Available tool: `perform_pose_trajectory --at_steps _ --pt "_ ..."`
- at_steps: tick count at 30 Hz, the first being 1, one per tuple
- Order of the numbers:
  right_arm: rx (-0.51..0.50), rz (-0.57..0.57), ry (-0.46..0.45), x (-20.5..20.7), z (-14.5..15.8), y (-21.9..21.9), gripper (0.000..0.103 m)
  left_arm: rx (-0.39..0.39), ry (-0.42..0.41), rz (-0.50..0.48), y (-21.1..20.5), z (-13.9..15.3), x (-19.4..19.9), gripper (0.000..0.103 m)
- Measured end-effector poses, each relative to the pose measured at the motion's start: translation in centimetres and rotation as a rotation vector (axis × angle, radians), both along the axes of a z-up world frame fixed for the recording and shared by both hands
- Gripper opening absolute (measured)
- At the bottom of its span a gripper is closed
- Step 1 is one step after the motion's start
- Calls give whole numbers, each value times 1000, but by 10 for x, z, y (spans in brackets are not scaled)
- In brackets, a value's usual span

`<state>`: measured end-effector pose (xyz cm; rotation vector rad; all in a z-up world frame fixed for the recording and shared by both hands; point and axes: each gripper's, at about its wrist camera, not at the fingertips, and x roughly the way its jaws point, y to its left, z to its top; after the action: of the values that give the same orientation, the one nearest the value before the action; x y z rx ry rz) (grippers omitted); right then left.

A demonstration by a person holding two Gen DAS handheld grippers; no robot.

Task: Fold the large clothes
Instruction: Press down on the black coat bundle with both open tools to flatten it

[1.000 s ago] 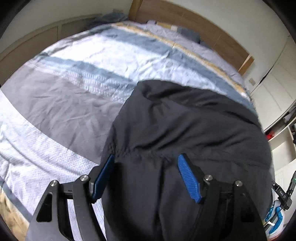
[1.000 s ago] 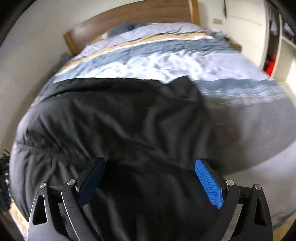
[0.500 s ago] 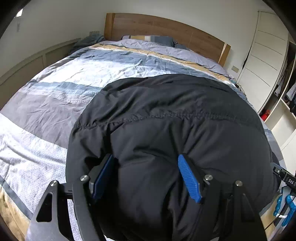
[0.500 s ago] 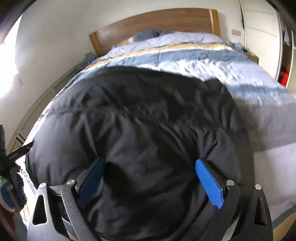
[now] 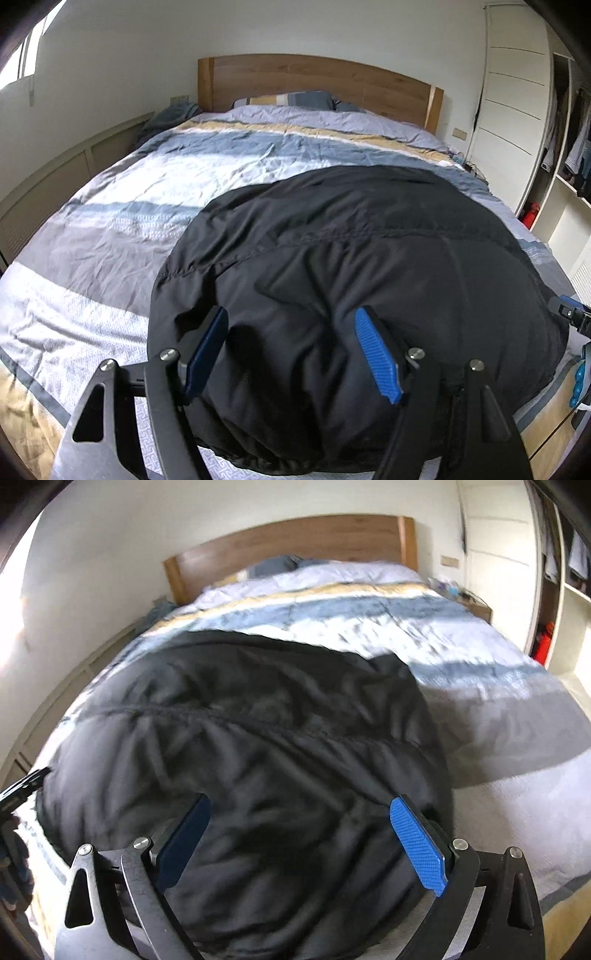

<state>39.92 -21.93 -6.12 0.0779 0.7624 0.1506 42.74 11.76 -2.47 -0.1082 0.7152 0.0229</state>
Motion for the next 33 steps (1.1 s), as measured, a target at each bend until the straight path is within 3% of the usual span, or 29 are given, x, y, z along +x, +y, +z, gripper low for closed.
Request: perform_pose_trajectory --at_steps 5,11,22,33 --pt "8 98 -24 -5 5 35 97 20 -3 -23 -15 3 0 70" --pt "-9 135 7 -3 -14 52 99 33 25 -23 -21 -10 2 70" --pt "-3 61 32 -6 -31 18 102 42 36 -14 -24 -21 4 71" --pt "0 -1 53 -16 -35 -13 102 45 77 -5 -22 -26 8 77"
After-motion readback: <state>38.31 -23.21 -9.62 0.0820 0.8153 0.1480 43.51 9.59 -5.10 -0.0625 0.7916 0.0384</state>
